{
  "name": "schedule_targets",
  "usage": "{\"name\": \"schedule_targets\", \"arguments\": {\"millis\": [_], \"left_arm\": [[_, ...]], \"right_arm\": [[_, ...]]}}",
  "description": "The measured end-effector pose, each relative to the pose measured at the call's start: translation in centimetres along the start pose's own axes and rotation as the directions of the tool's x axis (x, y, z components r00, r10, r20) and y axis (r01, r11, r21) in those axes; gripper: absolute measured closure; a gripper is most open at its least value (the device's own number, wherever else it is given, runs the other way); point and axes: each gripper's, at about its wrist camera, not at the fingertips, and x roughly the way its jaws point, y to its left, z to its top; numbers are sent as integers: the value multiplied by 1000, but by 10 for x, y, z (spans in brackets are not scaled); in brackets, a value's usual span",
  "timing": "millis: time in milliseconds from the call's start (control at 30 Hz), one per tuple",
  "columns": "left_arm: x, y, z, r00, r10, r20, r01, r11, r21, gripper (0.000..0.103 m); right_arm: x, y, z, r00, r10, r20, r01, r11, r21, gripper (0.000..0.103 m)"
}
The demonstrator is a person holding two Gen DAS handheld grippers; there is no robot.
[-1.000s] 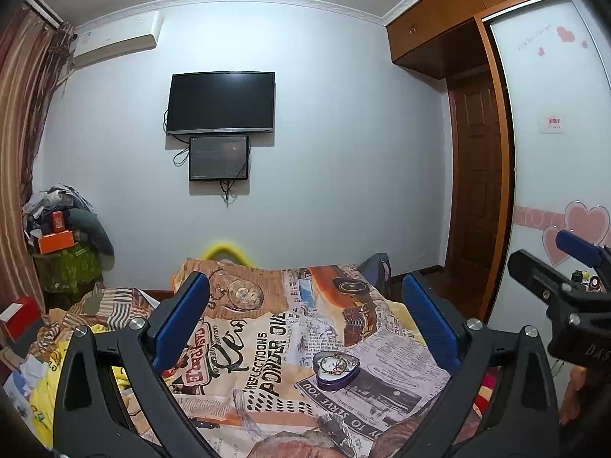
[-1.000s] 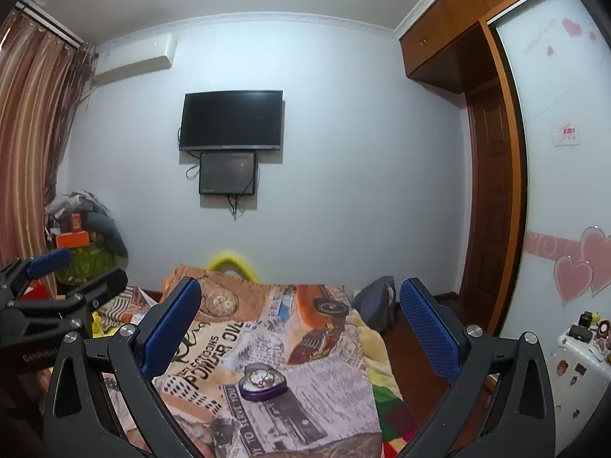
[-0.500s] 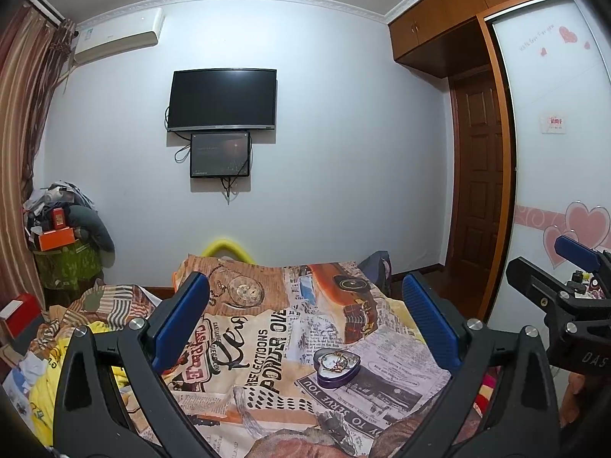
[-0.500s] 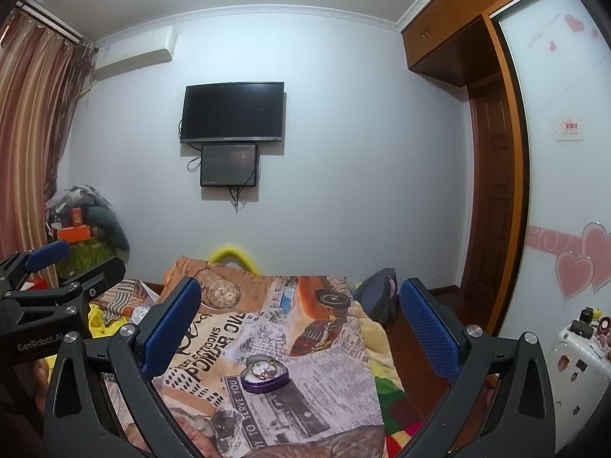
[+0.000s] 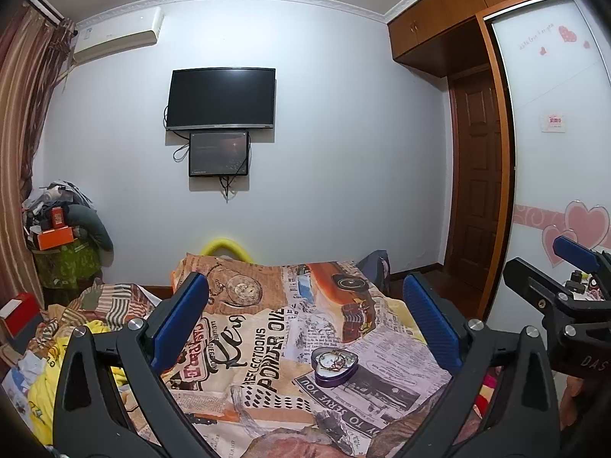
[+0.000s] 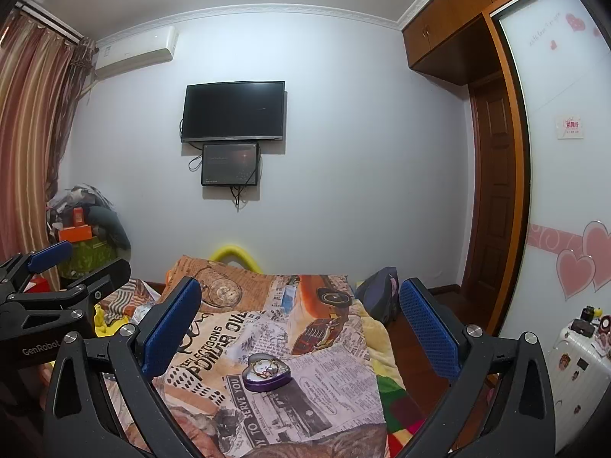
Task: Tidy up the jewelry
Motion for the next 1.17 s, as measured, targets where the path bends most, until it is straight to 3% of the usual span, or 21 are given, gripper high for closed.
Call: {"name": "schedule_targets", "arguments": {"millis": [1167], "left_arm": [[5, -2, -2, 999, -42, -27, 42, 999, -3, 1]], "right_arm": [[-1, -3, 3, 1000, 1, -12, -1, 1000, 21, 0]]}}
